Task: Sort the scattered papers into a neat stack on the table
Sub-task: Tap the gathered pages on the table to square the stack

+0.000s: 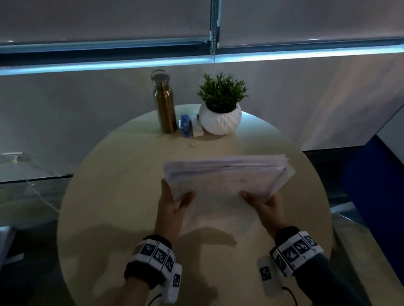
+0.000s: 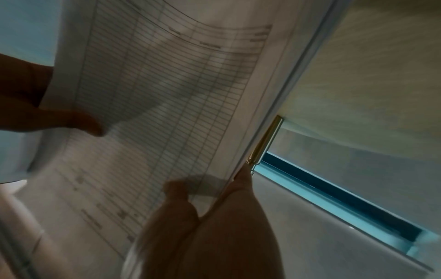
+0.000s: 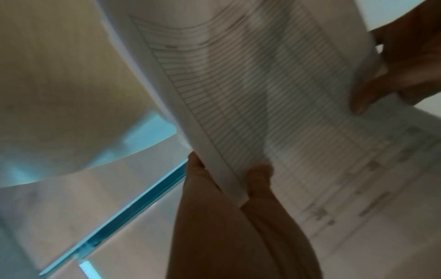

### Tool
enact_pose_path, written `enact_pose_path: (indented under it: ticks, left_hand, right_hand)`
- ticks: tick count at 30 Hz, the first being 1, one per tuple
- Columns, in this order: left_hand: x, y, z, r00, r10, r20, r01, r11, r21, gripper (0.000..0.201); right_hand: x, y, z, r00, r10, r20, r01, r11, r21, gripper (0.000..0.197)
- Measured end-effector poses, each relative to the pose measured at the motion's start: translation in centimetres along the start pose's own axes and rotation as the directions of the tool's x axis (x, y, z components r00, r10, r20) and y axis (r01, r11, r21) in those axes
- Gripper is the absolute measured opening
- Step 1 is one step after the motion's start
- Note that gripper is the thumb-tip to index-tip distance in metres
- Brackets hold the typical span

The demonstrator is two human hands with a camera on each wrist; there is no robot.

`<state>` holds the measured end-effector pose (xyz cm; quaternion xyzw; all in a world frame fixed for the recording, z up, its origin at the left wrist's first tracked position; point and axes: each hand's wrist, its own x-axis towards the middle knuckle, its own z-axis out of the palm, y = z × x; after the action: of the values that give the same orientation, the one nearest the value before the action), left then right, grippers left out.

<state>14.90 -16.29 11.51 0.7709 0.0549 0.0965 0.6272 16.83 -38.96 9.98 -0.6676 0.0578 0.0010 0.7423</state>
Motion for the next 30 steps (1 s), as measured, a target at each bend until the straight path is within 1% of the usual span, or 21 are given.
enact_pose_path:
  ticks: [1, 2, 3, 5, 7, 8, 9, 10, 11, 12, 13, 15, 17, 19, 22, 24, 25, 27, 28, 29, 30]
  left_hand:
    - [0.0, 0.1, 0.0, 1.0, 0.022, -0.02, -0.022, 1.0, 0.001, 0.042]
    - [0.0, 0.3, 0.0, 0.999, 0.028, -0.04, -0.028, 1.0, -0.002, 0.041]
    - [-0.1, 0.6, -0.1, 0.998, 0.031, -0.059, -0.032, 0.999, -0.016, 0.041]
    - [-0.1, 0.7, -0.6, 0.995, 0.037, -0.092, -0.04, 0.999, -0.029, 0.044]
    - [-0.1, 0.4, -1.5, 0.993, 0.014, -0.114, -0.019, 0.999, -0.044, 0.059]
    - [0.0, 0.1, -1.9, 0.993, -0.007, -0.122, 0.0, 0.999, -0.052, 0.071]
    - [0.1, 0.0, -2.2, 0.994, -0.018, -0.11, 0.012, 0.999, -0.051, 0.084]
    - [0.3, -0.2, -2.4, 0.996, -0.022, -0.089, 0.018, 0.999, -0.045, 0.091]
    - [0.4, -0.2, -2.4, 0.997, -0.025, -0.075, 0.022, 0.999, -0.049, 0.091]
    - [0.6, -0.1, -2.5, 0.997, -0.036, -0.067, 0.032, 0.997, -0.065, 0.087]
    - [0.9, 0.1, -2.5, 0.997, -0.055, -0.056, 0.05, 0.995, -0.087, 0.08]
    - [1.2, 0.2, -2.6, 0.997, -0.073, 0.005, 0.073, 0.993, -0.093, 0.066]
    - [1.6, 0.1, -2.8, 0.999, -0.038, 0.036, 0.04, 0.997, -0.064, 0.058]
    - [1.8, 0.5, -2.8, 1.0, -0.002, 0.02, 0.003, 0.999, -0.051, 0.051]
    - [2.0, 1.2, -2.8, 0.996, 0.079, -0.03, -0.08, 0.997, -0.023, 0.041]
    - [2.0, 1.0, -3.0, 0.995, 0.091, -0.047, -0.091, 0.996, 0.0, 0.042]
    - [1.9, 0.7, -2.9, 0.996, 0.079, -0.051, -0.079, 0.997, 0.01, 0.046]
    - [1.3, -0.6, -2.6, 0.999, 0.005, -0.037, -0.004, 1.0, 0.016, 0.058]
    - [1.1, -1.2, -2.4, 0.999, -0.042, -0.024, 0.043, 0.999, 0.028, 0.064]
    - [0.9, -2.2, -2.2, 0.997, -0.077, -0.015, 0.078, 0.996, 0.042, 0.067]
    - [0.7, -2.9, -2.1, 0.995, -0.099, 0.004, 0.098, 0.994, 0.056, 0.066]
  right_hand:
    - [0.1, -0.3, 0.7, 0.999, -0.035, -0.014, 0.035, 0.999, -0.018, 0.021]
    - [0.1, -0.5, 1.3, 0.997, -0.068, -0.025, 0.067, 0.997, -0.035, 0.02]
    - [0.1, -0.8, 1.9, 0.995, -0.097, -0.028, 0.096, 0.994, -0.047, 0.025]
    - [0.1, -1.3, 2.4, 0.992, -0.124, -0.003, 0.124, 0.992, -0.036, 0.028]
    - [0.1, -1.7, 2.4, 0.99, -0.135, 0.047, 0.135, 0.991, 0.014, 0.033]
    - [0.2, -1.8, 2.3, 0.988, -0.134, 0.074, 0.133, 0.991, 0.015, 0.039]
    - [0.2, -2.1, 2.4, 0.987, -0.127, 0.098, 0.126, 0.992, 0.014, 0.047]
    - [0.4, -2.3, 2.4, 0.984, -0.13, 0.119, 0.129, 0.991, 0.017, 0.053]
    - [0.5, -2.6, 2.5, 0.981, -0.139, 0.133, 0.137, 0.99, 0.025, 0.056]
    - [0.8, -2.8, 2.5, 0.976, -0.158, 0.149, 0.157, 0.987, 0.017, 0.056]
    - [1.1, -3.1, 2.7, 0.97, -0.176, 0.169, 0.178, 0.984, 0.001, 0.056]
    - [1.4, -3.4, 2.9, 0.961, -0.19, 0.2, 0.199, 0.98, -0.025, 0.057]
    - [1.4, -3.7, 3.2, 0.958, -0.194, 0.212, 0.21, 0.976, -0.053, 0.049]
    - [1.1, -3.9, 3.5, 0.958, -0.198, 0.206, 0.215, 0.974, -0.066, 0.034]
    - [0.9, -4.3, 3.6, 0.964, -0.205, 0.17, 0.213, 0.976, -0.035, 0.036]
    - [0.6, -4.4, 3.7, 0.963, -0.21, 0.169, 0.217, 0.976, -0.021, 0.031]
    - [0.6, -4.2, 3.8, 0.967, -0.194, 0.166, 0.2, 0.98, -0.021, 0.03]
    - [0.4, -3.4, 4.1, 0.977, -0.151, 0.149, 0.158, 0.987, -0.038, 0.029]
    - [0.3, -3.1, 4.4, 0.979, -0.15, 0.137, 0.159, 0.986, -0.055, 0.029]
    - [0.3, -2.9, 4.5, 0.981, -0.154, 0.118, 0.165, 0.983, -0.083, 0.028]
    - [0.5, -2.8, 4.6, 0.983, -0.159, 0.091, 0.167, 0.981, -0.096, 0.026]
